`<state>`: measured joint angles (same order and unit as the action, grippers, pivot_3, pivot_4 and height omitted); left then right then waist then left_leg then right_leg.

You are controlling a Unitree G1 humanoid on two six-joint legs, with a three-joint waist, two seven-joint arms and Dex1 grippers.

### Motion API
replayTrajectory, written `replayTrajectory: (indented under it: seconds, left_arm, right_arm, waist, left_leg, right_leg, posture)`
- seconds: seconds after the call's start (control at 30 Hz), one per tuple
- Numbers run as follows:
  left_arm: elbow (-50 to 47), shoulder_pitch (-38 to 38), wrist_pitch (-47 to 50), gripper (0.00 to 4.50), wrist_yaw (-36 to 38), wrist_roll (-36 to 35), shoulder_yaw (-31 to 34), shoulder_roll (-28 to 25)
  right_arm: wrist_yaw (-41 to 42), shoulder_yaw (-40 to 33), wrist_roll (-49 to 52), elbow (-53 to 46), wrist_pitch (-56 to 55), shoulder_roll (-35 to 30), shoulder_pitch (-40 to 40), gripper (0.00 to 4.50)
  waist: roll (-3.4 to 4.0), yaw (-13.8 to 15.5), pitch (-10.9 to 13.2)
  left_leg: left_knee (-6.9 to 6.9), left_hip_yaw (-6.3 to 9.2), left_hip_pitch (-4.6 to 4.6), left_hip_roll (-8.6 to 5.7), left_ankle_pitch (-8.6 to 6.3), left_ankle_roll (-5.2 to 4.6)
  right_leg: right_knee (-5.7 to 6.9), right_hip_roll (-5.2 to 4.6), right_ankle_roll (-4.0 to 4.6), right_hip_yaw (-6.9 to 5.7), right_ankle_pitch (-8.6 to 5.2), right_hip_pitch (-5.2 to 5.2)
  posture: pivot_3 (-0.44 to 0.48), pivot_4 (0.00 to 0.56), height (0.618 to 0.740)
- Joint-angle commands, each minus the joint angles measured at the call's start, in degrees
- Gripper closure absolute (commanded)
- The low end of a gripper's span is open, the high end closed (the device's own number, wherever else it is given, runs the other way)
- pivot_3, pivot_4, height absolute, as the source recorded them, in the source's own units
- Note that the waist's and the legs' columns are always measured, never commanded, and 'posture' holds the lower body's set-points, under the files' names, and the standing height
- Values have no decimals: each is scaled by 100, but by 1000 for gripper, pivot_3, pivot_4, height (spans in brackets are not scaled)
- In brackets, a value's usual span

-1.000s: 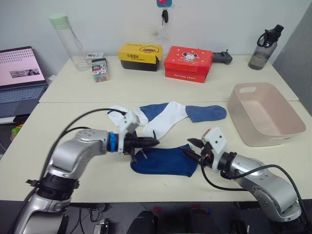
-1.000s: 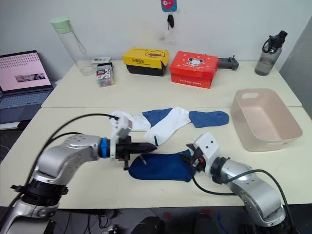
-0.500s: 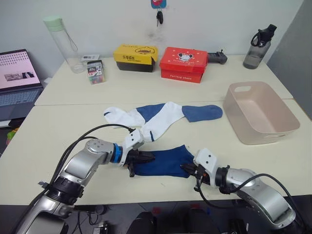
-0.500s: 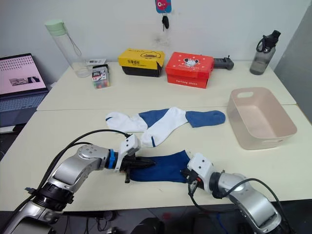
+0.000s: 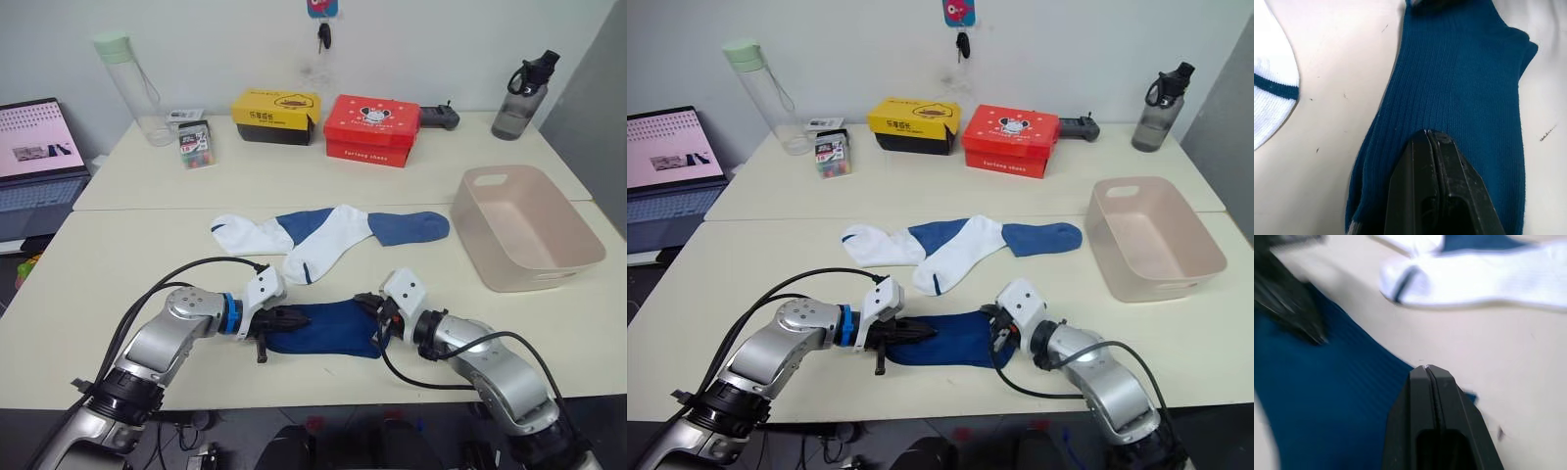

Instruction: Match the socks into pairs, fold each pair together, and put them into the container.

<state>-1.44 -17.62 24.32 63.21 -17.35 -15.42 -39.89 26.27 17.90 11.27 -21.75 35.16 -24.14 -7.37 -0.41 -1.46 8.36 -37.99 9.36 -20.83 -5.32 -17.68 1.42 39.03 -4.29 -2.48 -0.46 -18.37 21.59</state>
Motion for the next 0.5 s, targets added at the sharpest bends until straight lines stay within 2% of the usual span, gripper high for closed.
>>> replayTrajectory:
  seconds: [0.03, 0.2, 0.37, 0.5]
  left_arm:
    - [325, 163, 4, 4500, -38, 295, -115, -23]
    - [461, 181, -168, 4500, -19, 348, -113, -7]
    - [571, 168, -418, 4500, 42, 442, -128, -6]
    - [619, 157, -518, 4500, 94, 466, -125, 23]
  right_arm:
    - [277, -286, 0, -176, -64, -426, 418, 4463]
    - [626, -573, 94, -688, -572, -855, 1005, 4463]
    - [428, -1457, 1350, -1639, 520, -516, 1179, 4463]
    - [196, -1915, 1829, -1636, 1252, -407, 1350, 3189]
  waist:
    - [6, -2, -7]
    - [9, -1, -43]
    - [14, -12, -44]
    - [2, 6, -51]
  left_leg:
    - [0, -1, 0, 0, 0, 0]
    - [0, 2, 19, 2, -1, -2]
    - [1, 1, 19, 5, -1, -2]
    - [0, 5, 17, 4, -1, -2]
  right_leg:
    - [0, -1, 0, 2, 0, -1]
    - [2, 1, 0, -2, 0, -24]
    - [5, 2, -1, 1, 0, -23]
    - [0, 2, -1, -2, 0, -25]
  posture:
    - [0, 150, 726]
    - [0, 150, 726]
    - [0, 150, 726]
    - [0, 150, 726]
